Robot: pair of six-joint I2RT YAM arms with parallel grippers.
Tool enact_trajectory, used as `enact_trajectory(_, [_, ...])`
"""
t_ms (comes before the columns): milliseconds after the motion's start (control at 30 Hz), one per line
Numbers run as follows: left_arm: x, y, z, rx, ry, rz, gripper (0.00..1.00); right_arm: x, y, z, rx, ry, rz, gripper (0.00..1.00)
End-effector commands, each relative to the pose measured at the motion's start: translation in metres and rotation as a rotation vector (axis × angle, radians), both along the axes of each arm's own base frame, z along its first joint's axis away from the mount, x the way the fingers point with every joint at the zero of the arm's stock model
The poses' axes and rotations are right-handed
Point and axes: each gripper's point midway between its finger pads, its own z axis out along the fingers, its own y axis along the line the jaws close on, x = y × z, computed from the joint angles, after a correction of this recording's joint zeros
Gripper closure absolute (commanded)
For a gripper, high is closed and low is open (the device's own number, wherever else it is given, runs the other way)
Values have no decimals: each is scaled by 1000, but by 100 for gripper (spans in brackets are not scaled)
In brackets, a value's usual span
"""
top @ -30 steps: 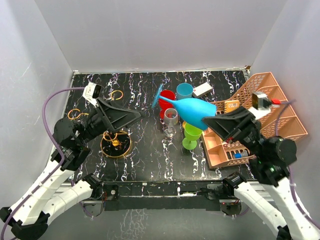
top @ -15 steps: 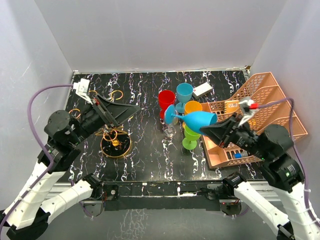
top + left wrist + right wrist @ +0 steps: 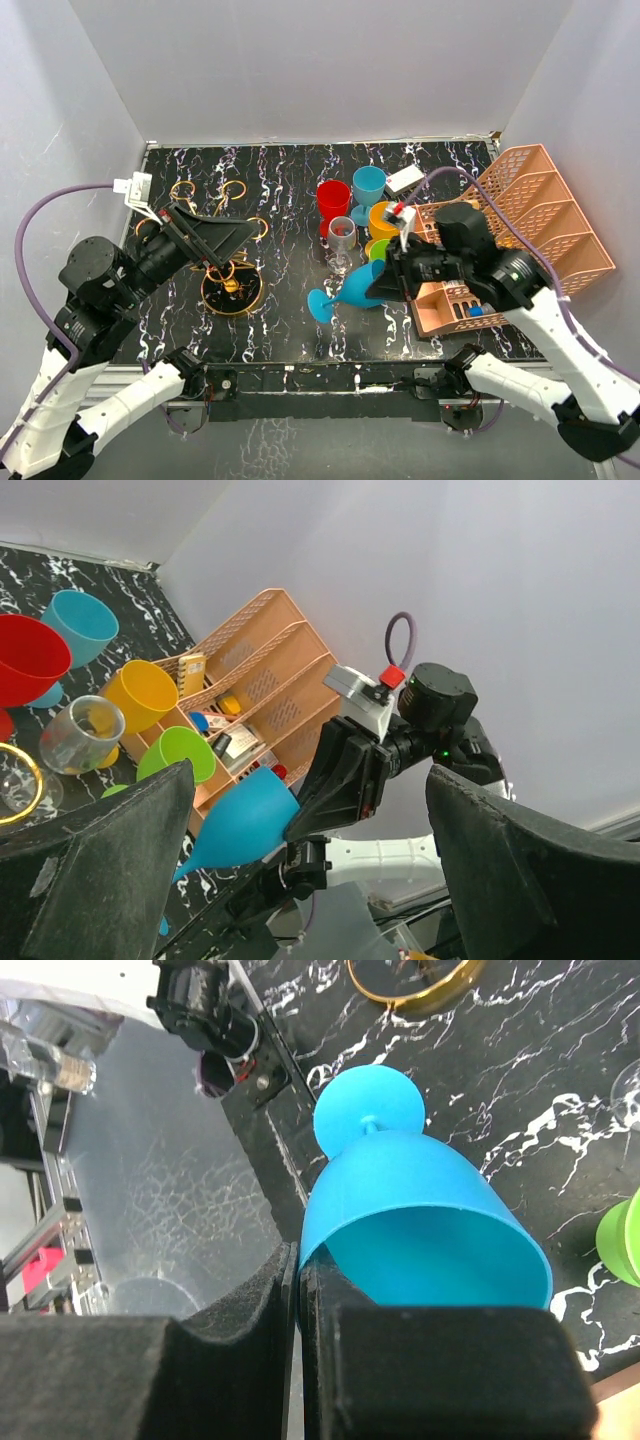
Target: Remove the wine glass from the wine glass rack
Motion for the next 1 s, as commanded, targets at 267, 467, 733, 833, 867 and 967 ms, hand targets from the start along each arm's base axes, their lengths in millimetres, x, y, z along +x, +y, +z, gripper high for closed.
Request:
enact_trajectory(267, [-19, 41, 4, 23, -64, 118, 3, 39, 32, -62, -451, 238, -54, 92])
enact_trajectory(467, [-25, 55, 7, 48, -86, 158, 3, 51, 49, -88, -637, 186, -134, 92])
enact_trajectory(733, [-31, 67, 7, 67, -97, 193, 3, 66, 60, -105, -767, 131, -201, 92])
enact_trajectory(833, [-32, 70, 7, 70, -101, 202, 3, 75, 61, -107, -789, 99, -232, 92])
enact_trajectory(867, [-32, 71, 7, 72, -100, 206, 3, 79, 63, -106, -789, 87, -242, 92])
enact_trajectory(967, [-33, 73, 6, 74, -96, 210, 3, 88, 68, -104, -779, 58, -263, 92])
